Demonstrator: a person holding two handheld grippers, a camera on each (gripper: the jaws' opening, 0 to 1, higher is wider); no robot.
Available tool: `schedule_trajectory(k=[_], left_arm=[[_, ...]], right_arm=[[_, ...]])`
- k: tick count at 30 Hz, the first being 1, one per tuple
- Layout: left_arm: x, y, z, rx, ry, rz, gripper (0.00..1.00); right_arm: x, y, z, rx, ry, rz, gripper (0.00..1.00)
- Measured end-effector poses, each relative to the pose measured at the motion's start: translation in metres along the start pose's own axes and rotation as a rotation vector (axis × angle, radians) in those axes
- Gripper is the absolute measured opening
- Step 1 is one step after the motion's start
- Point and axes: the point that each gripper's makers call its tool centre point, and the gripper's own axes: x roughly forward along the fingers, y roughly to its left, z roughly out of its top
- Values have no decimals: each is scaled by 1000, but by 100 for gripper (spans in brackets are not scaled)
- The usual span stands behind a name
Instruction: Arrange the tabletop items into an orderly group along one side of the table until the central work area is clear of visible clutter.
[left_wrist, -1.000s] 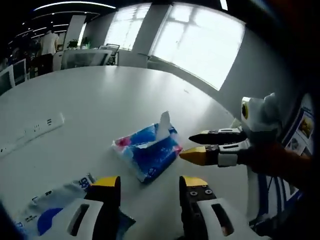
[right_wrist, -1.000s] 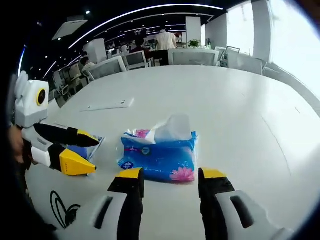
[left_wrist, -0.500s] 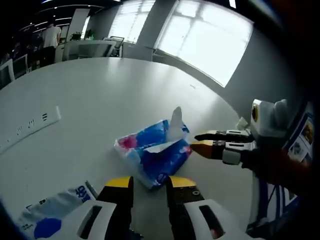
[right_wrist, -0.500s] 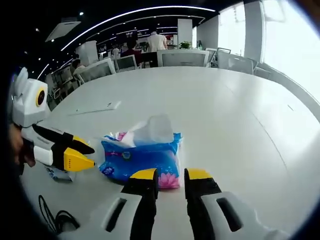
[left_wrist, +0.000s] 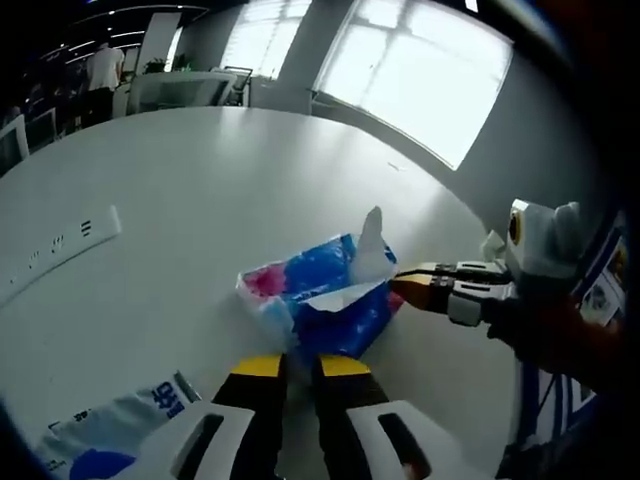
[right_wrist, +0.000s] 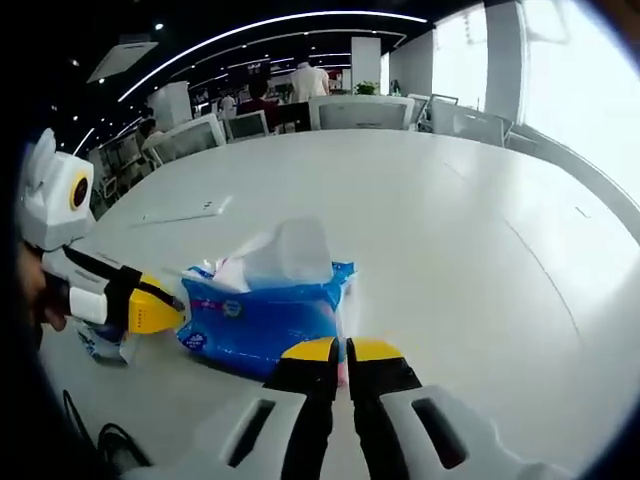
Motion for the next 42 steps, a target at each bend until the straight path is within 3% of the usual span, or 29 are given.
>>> schedule_trajectory(k=[7,20,32,42], left_arm=[[-2,0,0,36,-3,3,1],[-26,-6,1,39,-42,11,1],[-43,-6,-23,1,-33,39,1],[-43,-2,-38,-14,-7,60,1]], right_arm=[[-2,1,-1,-11,-7,2,0],[-14,10,3,-38,-38,15,0],[-15,33,-8,-74,-20,75,0],[-9,43,-16,-84,0,108,0]])
